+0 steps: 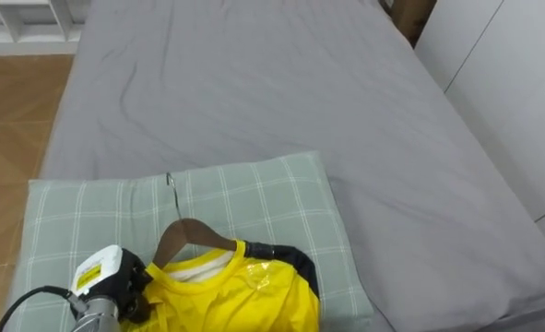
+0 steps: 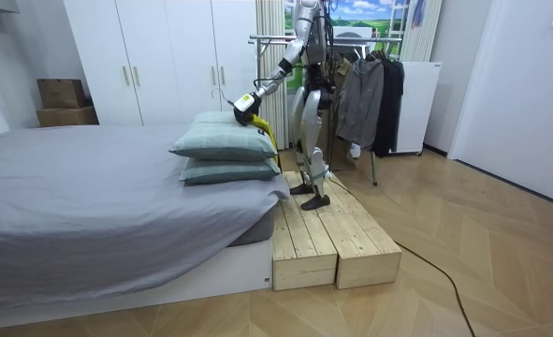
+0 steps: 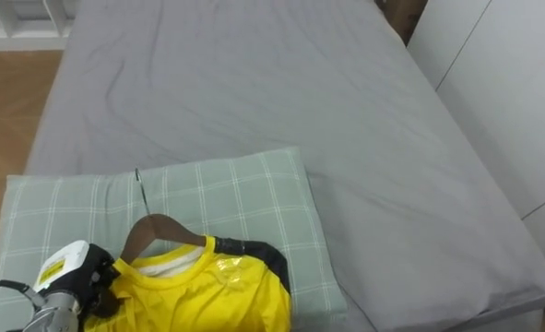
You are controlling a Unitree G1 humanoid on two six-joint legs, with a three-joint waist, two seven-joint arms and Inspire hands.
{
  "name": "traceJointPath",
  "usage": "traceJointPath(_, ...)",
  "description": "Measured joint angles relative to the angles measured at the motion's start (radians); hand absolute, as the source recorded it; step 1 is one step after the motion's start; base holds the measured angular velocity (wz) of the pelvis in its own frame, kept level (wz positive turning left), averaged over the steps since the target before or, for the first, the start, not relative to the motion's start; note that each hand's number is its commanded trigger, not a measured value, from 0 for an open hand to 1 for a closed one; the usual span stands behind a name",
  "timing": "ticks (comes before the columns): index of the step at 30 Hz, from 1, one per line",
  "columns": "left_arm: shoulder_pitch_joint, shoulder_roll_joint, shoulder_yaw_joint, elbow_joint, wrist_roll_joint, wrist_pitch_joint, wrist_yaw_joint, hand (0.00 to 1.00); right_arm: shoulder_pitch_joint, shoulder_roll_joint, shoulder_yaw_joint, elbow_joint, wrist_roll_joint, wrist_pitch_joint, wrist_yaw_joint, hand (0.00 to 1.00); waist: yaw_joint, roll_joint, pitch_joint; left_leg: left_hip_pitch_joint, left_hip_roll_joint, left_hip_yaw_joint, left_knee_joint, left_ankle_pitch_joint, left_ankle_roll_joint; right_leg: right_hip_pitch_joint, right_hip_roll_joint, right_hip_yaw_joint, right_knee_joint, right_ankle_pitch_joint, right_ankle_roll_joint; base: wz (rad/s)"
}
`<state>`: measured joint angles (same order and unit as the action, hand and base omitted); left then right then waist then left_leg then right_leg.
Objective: Hang clothes
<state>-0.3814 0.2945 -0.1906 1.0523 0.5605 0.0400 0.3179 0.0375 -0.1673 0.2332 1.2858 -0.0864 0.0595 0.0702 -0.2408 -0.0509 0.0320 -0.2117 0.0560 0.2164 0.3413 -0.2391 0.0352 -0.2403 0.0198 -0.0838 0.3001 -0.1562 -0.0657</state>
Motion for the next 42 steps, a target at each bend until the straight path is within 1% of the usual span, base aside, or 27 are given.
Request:
traceJointPath(2, 0.008, -0.006, 0.0, -0.029, -0.001, 0.0, 0.003, 1.0, 0.002, -0.004, 0.0, -0.001, 0.001, -0.01, -0.001, 0.0, 0.003, 0.005, -0.001, 0.015, -0.001, 0.0, -0.011, 0.001, -0.001, 0.015, 0.0, -0.001, -0.01, 0.0, 0.0, 0.02)
traceJointPath(3, 0.024, -0.007, 0.002, -0.061, 0.0, 0.0, 0.007, 1.0, 0.001, -0.005, 0.0, -0.001, 0.002, -0.017, -0.002, 0.0, 0.004, 0.009, -0.0053, 0.025, -0.002, 0.002, -0.018, 0.002, -0.001, 0.023, 0.0, 0.001, -0.013, 0.0, 0.0, 0.0)
traceJointPath(4, 0.03, -0.007, 0.002, -0.072, 0.0, 0.0, 0.009, 1.0, 0.001, -0.006, -0.001, -0.002, 0.002, -0.02, -0.002, 0.0, 0.005, 0.011, -0.0057, 0.032, -0.002, 0.002, -0.021, 0.002, -0.001, 0.029, 0.0, 0.001, -0.017, 0.0, 0.0, 0.0)
traceJointPath(5, 0.044, -0.009, 0.004, -0.092, 0.001, 0.0, 0.016, 1.0, 0.001, -0.007, -0.001, -0.002, 0.002, -0.027, -0.003, 0.0, 0.005, 0.017, -0.011, 0.04, -0.003, 0.001, -0.026, 0.003, -0.002, 0.039, 0.0, 0.0, -0.024, 0.0, 0.0, 0.0)
traceJointPath(6, 0.062, -0.011, 0.008, -0.121, 0.001, -0.001, 0.025, 1.0, 0.001, -0.007, -0.002, -0.001, 0.002, -0.037, -0.004, 0.0, 0.004, 0.018, -0.0121, 0.054, -0.005, 0.001, -0.036, 0.007, -0.004, 0.051, 0.0, -0.001, -0.028, 0.0, 0.0, 0.04)
traceJointPath(10, 0.072, -0.015, 0.011, -0.163, 0.001, -0.006, 0.042, 1.0, 0.001, -0.006, -0.003, 0.004, 0.001, -0.063, -0.016, 0.0, 0.008, 0.019, -0.0125, 0.072, -0.007, -0.013, -0.042, 0.009, -0.005, 0.078, 0.0, -0.012, -0.043, 0.0, 0.001, 0.09)
traceJointPath(13, 0.072, -0.018, 0.011, -0.175, 0.0, -0.008, 0.063, 1.0, 0.002, -0.007, -0.005, 0.012, 0.001, -0.068, -0.018, 0.0, 0.006, 0.021, -0.0125, 0.085, -0.008, -0.026, -0.044, 0.01, -0.005, 0.098, -0.001, -0.024, -0.049, 0.0, 0.001, 0.11)
traceJointPath(16, 0.082, -0.019, 0.01, -0.242, 0.0, -0.013, 0.079, 1.0, -0.001, -0.007, -0.011, 0.007, 0.009, -0.069, -0.017, 0.0, 0.012, 0.023, -0.0123, 0.086, -0.008, -0.033, -0.036, 0.01, -0.005, 0.108, -0.002, -0.032, -0.052, 0.0, 0.0, 0.12)
traceJointPath(18, 0.108, -0.024, 0.003, -0.299, 0.0, -0.029, 0.114, 1.0, 0.0, -0.008, -0.016, 0.006, 0.013, -0.073, -0.03, 0.0, 0.008, 0.031, -0.0118, 0.094, -0.01, -0.049, -0.036, 0.01, -0.005, 0.13, -0.003, -0.049, -0.066, 0.003, 0.0, 0.2)
traceJointPath(21, 0.112, -0.039, -0.001, -0.307, 0.003, -0.055, 0.135, 1.0, -0.007, -0.01, -0.02, 0.006, 0.019, -0.082, -0.036, 0.0, 0.019, 0.042, -0.0131, 0.108, -0.01, -0.055, -0.038, 0.01, -0.005, 0.152, -0.002, -0.056, -0.082, 0.005, 0.001, 0.09)
traceJointPath(24, 0.116, -0.047, -0.001, -0.338, 0.019, -0.057, 0.139, 1.0, -0.015, -0.017, -0.021, 0.007, 0.019, -0.092, -0.032, 0.0, 0.033, 0.05, -0.0152, 0.111, -0.01, -0.055, -0.038, 0.01, -0.006, 0.154, -0.002, -0.056, -0.081, 0.005, 0.001, 0.0)
traceJointPath(28, 0.157, -0.047, 0.0, -0.406, 0.023, -0.063, 0.148, 1.0, -0.018, -0.029, -0.024, 0.014, 0.017, -0.093, -0.023, 0.0, 0.036, 0.054, -0.0168, 0.115, -0.01, -0.06, -0.04, 0.01, -0.006, 0.157, -0.001, -0.053, -0.081, 0.005, 0.001, 0.0)
traceJointPath(30, 0.182, -0.046, 0.0, -0.456, 0.022, -0.068, 0.149, 1.0, -0.02, -0.029, -0.053, 0.034, 0.013, -0.093, -0.023, 0.0, 0.036, 0.056, -0.016, 0.119, -0.011, -0.063, -0.041, 0.01, -0.006, 0.163, -0.002, -0.056, -0.084, 0.005, 0.001, 0.04)
traceJointPath(32, 0.188, -0.046, 0.0, -0.48, 0.022, -0.075, 0.149, 1.0, -0.017, -0.03, -0.084, 0.035, 0.014, -0.092, -0.024, 0.0, 0.042, 0.058, -0.0162, 0.124, -0.012, -0.067, -0.042, 0.01, -0.006, 0.174, -0.002, -0.061, -0.095, 0.005, 0.001, 0.06)
traceJointPath(34, 0.191, -0.044, 0.0, -0.499, 0.022, -0.087, 0.152, 1.0, -0.013, -0.03, -0.102, 0.042, 0.016, -0.092, -0.025, 0.0, 0.049, 0.061, -0.0146, 0.131, -0.012, -0.067, -0.043, 0.01, -0.006, 0.182, -0.001, -0.061, -0.097, 0.005, 0.001, 0.02)
traceJointPath(35, 0.193, -0.044, 0.0, -0.506, 0.022, -0.094, 0.154, 1.0, -0.012, -0.03, -0.103, 0.046, 0.016, -0.091, -0.025, 0.0, 0.052, 0.063, -0.0152, 0.138, -0.012, -0.067, -0.047, 0.01, -0.006, 0.188, -0.001, -0.06, -0.098, 0.005, 0.001, 0.0)
traceJointPath(37, 0.193, -0.043, 0.0, -0.519, 0.022, -0.118, 0.175, 1.0, -0.016, -0.03, -0.103, 0.046, 0.016, -0.091, -0.025, 0.0, 0.055, 0.066, -0.0157, 0.144, -0.013, -0.067, -0.051, 0.01, -0.007, 0.191, -0.001, -0.059, -0.099, 0.005, 0.001, 0.0)
traceJointPath(39, 0.195, -0.038, 0.0, -0.564, 0.022, -0.154, 0.217, 1.0, -0.015, -0.03, -0.111, 0.046, 0.015, -0.091, -0.025, 0.0, 0.057, 0.068, -0.0166, 0.162, -0.014, -0.067, -0.058, 0.011, -0.008, 0.207, -0.001, -0.059, -0.102, 0.005, 0.001, 0.0)
traceJointPath(40, 0.196, -0.036, 0.0, -0.574, 0.022, -0.163, 0.226, 1.0, -0.016, -0.03, -0.117, 0.046, 0.015, -0.091, -0.025, 0.0, 0.058, 0.068, -0.0167, 0.17, -0.015, -0.066, -0.062, 0.011, -0.008, 0.214, -0.001, -0.058, -0.103, 0.005, 0.001, 0.0)
traceJointPath(42, 0.2, -0.027, 0.0, -0.605, 0.023, -0.191, 0.261, 1.0, -0.016, -0.031, -0.118, 0.048, 0.017, -0.091, -0.026, 0.0, 0.06, 0.072, -0.0197, 0.203, -0.017, -0.062, -0.081, 0.013, -0.01, 0.239, 0.0, -0.054, -0.114, 0.004, 0.002, -0.04)
